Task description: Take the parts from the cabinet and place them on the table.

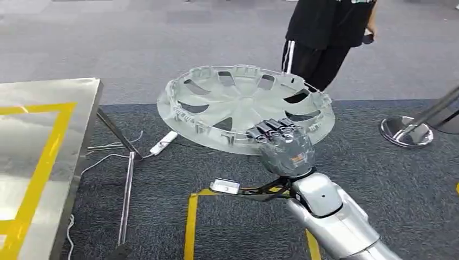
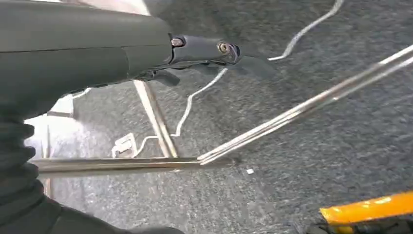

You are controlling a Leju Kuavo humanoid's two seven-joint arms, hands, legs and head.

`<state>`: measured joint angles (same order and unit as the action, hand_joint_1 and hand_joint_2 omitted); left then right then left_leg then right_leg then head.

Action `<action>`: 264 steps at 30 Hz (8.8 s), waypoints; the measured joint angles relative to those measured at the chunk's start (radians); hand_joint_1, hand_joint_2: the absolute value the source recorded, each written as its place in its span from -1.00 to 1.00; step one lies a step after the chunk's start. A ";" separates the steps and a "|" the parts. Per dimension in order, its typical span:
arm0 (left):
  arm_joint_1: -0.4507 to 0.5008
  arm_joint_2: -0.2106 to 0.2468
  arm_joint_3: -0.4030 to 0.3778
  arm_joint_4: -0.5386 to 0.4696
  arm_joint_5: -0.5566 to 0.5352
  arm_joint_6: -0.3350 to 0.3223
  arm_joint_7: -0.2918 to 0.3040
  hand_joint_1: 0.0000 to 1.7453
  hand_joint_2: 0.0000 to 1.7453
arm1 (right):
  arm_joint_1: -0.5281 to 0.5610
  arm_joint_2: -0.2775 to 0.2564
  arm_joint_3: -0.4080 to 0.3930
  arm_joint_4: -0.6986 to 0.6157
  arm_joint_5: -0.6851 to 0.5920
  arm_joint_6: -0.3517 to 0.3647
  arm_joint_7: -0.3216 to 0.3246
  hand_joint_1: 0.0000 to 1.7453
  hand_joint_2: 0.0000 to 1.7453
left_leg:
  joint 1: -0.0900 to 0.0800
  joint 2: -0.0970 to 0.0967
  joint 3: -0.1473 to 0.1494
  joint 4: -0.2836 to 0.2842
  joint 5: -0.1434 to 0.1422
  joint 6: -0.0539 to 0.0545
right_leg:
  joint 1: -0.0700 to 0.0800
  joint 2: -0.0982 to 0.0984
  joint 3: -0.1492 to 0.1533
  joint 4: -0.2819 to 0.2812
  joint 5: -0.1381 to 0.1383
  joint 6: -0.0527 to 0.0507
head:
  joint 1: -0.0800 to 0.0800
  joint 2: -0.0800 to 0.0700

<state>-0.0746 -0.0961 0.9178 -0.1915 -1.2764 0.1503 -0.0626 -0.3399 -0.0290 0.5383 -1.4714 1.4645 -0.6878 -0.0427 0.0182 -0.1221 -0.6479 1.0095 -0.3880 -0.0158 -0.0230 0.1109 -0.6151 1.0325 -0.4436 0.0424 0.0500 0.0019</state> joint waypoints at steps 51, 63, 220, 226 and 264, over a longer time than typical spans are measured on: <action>0.016 0.024 0.014 0.000 -0.010 -0.014 0.001 -1.00 1.00 | -0.001 0.008 0.003 0.020 -0.022 0.000 -0.014 1.00 1.00 | -0.005 0.157 0.001 0.005 -0.008 0.001 | 0.016 -0.239 0.020 0.017 -0.040 0.014 | -0.009 0.000; 0.016 0.031 0.014 0.000 -0.010 -0.022 0.001 -1.00 1.00 | -0.013 0.007 0.013 0.059 -0.051 -0.001 -0.016 1.00 1.00 | -0.005 -0.005 -0.010 0.010 0.003 -0.004 | 0.006 -0.037 0.000 0.031 -0.020 0.002 | -0.003 0.000; 0.023 0.082 0.060 0.000 -0.125 0.024 0.074 -1.00 1.00 | -0.235 -0.002 0.321 0.566 -0.343 0.126 0.003 1.00 1.00 | -0.018 0.068 0.011 -0.015 0.004 -0.005 | 0.015 -0.086 -0.008 0.004 0.010 -0.010 | -0.016 0.000; 0.025 0.082 0.060 0.000 -0.123 0.035 0.080 -1.00 1.00 | -0.195 -0.037 0.264 0.565 -0.338 0.115 0.005 1.00 1.00 | -0.018 0.068 0.011 -0.015 0.004 -0.005 | 0.015 -0.085 -0.008 0.004 0.010 -0.010 | -0.016 0.000; 0.025 0.074 0.063 0.000 -0.166 0.039 0.085 -1.00 1.00 | -0.156 -0.059 0.205 0.538 -0.287 0.109 -0.005 1.00 1.00 | -0.018 0.068 0.010 -0.015 0.004 -0.005 | 0.015 -0.085 -0.008 0.004 0.010 -0.009 | -0.016 0.000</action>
<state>-0.0496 -0.0217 0.9808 -0.1911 -1.4423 0.1888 0.0221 -0.4962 -0.0881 0.7431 -0.9339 1.1772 -0.5791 -0.0477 0.0005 -0.0539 -0.6376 0.9947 -0.3843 -0.0204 -0.0084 0.0255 -0.6234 1.0369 -0.4338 0.0329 0.0340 0.0019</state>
